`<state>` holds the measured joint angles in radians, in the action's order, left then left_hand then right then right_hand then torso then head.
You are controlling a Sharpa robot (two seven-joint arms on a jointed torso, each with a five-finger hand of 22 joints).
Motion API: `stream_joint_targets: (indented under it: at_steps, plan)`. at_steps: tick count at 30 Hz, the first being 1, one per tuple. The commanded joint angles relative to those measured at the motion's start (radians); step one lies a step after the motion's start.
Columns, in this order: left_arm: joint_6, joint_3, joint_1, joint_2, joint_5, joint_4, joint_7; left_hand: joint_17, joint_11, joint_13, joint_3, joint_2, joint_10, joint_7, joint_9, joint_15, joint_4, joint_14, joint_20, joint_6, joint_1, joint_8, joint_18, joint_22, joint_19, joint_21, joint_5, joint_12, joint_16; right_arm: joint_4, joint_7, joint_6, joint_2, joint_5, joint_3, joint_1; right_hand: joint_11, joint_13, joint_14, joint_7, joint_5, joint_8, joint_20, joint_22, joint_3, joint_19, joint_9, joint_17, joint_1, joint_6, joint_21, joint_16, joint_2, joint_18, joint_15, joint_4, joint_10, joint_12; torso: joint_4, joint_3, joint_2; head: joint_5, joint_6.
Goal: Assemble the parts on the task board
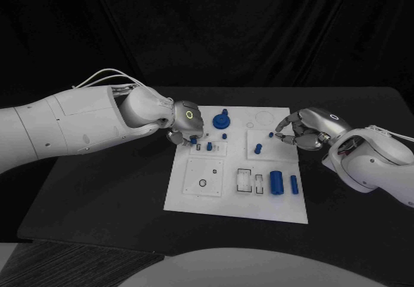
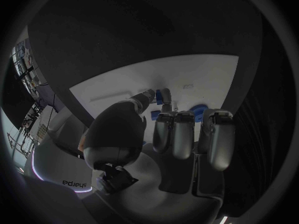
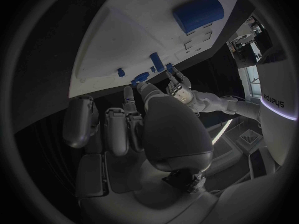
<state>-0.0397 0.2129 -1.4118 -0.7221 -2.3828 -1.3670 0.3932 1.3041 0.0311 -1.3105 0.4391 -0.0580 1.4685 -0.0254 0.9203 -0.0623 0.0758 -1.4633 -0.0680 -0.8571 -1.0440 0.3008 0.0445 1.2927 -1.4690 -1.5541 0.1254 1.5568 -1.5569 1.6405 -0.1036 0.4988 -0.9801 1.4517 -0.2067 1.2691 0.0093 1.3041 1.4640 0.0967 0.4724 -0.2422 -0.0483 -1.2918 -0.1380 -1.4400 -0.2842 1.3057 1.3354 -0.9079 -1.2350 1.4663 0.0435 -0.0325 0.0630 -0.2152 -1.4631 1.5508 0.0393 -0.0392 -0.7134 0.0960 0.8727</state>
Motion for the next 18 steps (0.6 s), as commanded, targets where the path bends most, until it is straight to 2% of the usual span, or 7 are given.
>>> stream_joint_targets:
  at_steps: [1, 3, 5, 13, 14, 16, 18]
  plan:
    - [0.027, -0.001, 0.002, 0.002, -0.004, 0.001, -0.006, 0.267, -0.009, -0.260, 0.040, -0.003, 0.102, -0.005, 0.004, 0.005, 0.004, -0.108, -0.005, 0.011, 0.032, -0.024, -0.036, 0.266, -0.076, 0.016, 0.016, 0.014, -0.014, 0.000, -0.014, -0.003, 0.000, 0.002, 0.001, -0.002, 0.003, 0.267, 0.070, 0.000, 0.015, -0.016, -0.004, -0.182, -0.006, -0.006, 0.012, 0.078, -0.006, -0.006, 0.013, -0.019, 0.002, -0.041, -0.007, -0.003, -0.108, 0.020, 0.0001, -0.0003, 0.000, 0.000, 0.000]
    - [0.029, -0.001, 0.003, 0.001, -0.004, 0.001, -0.009, 0.267, -0.011, -0.260, 0.051, -0.008, 0.102, -0.008, -0.018, 0.007, 0.005, -0.108, -0.006, 0.025, 0.040, -0.060, -0.036, 0.266, -0.075, 0.016, 0.017, 0.014, -0.014, 0.000, -0.014, -0.004, 0.000, 0.002, 0.001, -0.002, 0.003, 0.267, 0.070, 0.000, 0.015, -0.016, -0.004, -0.182, -0.006, -0.006, 0.012, 0.078, -0.006, -0.006, 0.013, -0.019, 0.002, -0.041, -0.007, -0.003, -0.108, 0.020, 0.0004, 0.0000, 0.000, 0.000, 0.000]
    - [0.031, -0.001, 0.003, 0.001, -0.004, 0.001, -0.011, 0.267, -0.012, -0.260, 0.057, -0.013, 0.102, -0.011, -0.030, 0.008, 0.004, -0.108, -0.007, 0.028, 0.045, -0.080, -0.036, 0.266, -0.075, 0.016, 0.016, 0.014, -0.014, 0.000, -0.014, -0.004, 0.000, 0.002, 0.001, -0.002, 0.003, 0.267, 0.070, 0.000, 0.015, -0.016, -0.004, -0.182, -0.006, -0.006, 0.012, 0.078, -0.006, -0.006, 0.013, -0.019, 0.002, -0.041, -0.007, -0.003, -0.108, 0.020, 0.0005, -0.0001, 0.000, 0.000, 0.000]
    - [0.034, -0.001, 0.003, 0.000, -0.004, 0.003, -0.018, 0.267, -0.015, -0.260, 0.059, -0.028, 0.101, -0.016, -0.049, 0.010, 0.005, -0.108, -0.008, 0.039, 0.059, -0.113, -0.035, 0.265, -0.073, 0.020, -0.007, 0.012, -0.014, 0.001, -0.014, -0.003, -0.001, 0.002, 0.001, -0.002, 0.003, 0.267, 0.070, 0.000, 0.016, -0.015, -0.004, -0.182, -0.007, -0.006, 0.013, 0.077, -0.006, -0.004, 0.013, -0.019, 0.002, -0.041, -0.007, -0.003, -0.108, 0.020, 0.0004, 0.0000, 0.001, 0.000, 0.000]
    - [0.034, -0.001, 0.003, 0.000, -0.004, 0.003, -0.019, 0.267, -0.016, -0.259, 0.058, -0.031, 0.101, -0.017, -0.050, 0.010, 0.005, -0.108, -0.008, 0.040, 0.061, -0.117, -0.035, 0.265, -0.073, 0.019, -0.014, 0.012, -0.014, 0.001, -0.014, -0.003, -0.001, 0.002, 0.001, -0.002, 0.003, 0.267, 0.070, 0.000, 0.016, -0.015, -0.004, -0.182, -0.007, -0.006, 0.013, 0.077, -0.006, -0.004, 0.013, -0.019, 0.002, -0.041, -0.007, -0.003, -0.108, 0.020, 0.0002, 0.0001, 0.001, 0.000, 0.000]
    - [0.033, -0.001, 0.003, 0.001, -0.004, 0.003, -0.020, 0.267, -0.018, -0.259, 0.052, -0.037, 0.100, -0.020, -0.055, 0.012, 0.010, -0.108, -0.009, 0.042, 0.071, -0.130, -0.034, 0.265, -0.072, 0.021, -0.060, 0.011, -0.014, 0.001, -0.014, -0.003, -0.001, 0.002, 0.001, -0.002, 0.003, 0.267, 0.070, 0.000, 0.016, -0.015, -0.004, -0.182, -0.007, -0.006, 0.013, 0.077, -0.006, -0.004, 0.013, -0.019, 0.002, -0.041, -0.007, -0.003, -0.108, 0.020, 0.0003, 0.0000, 0.001, 0.000, 0.000]
    - [0.032, -0.001, 0.003, 0.001, -0.004, 0.003, -0.022, 0.267, -0.019, -0.259, 0.045, -0.042, 0.099, -0.022, -0.056, 0.012, 0.018, -0.108, -0.009, 0.043, 0.080, -0.135, -0.034, 0.265, -0.072, 0.020, -0.073, 0.010, -0.014, 0.001, -0.014, -0.003, -0.001, 0.002, 0.001, -0.002, 0.003, 0.267, 0.070, 0.000, 0.016, -0.015, -0.004, -0.182, -0.007, -0.006, 0.013, 0.077, -0.006, -0.004, 0.013, -0.019, 0.002, -0.041, -0.007, -0.003, -0.108, 0.020, 0.0003, 0.0000, 0.001, 0.001, 0.000]
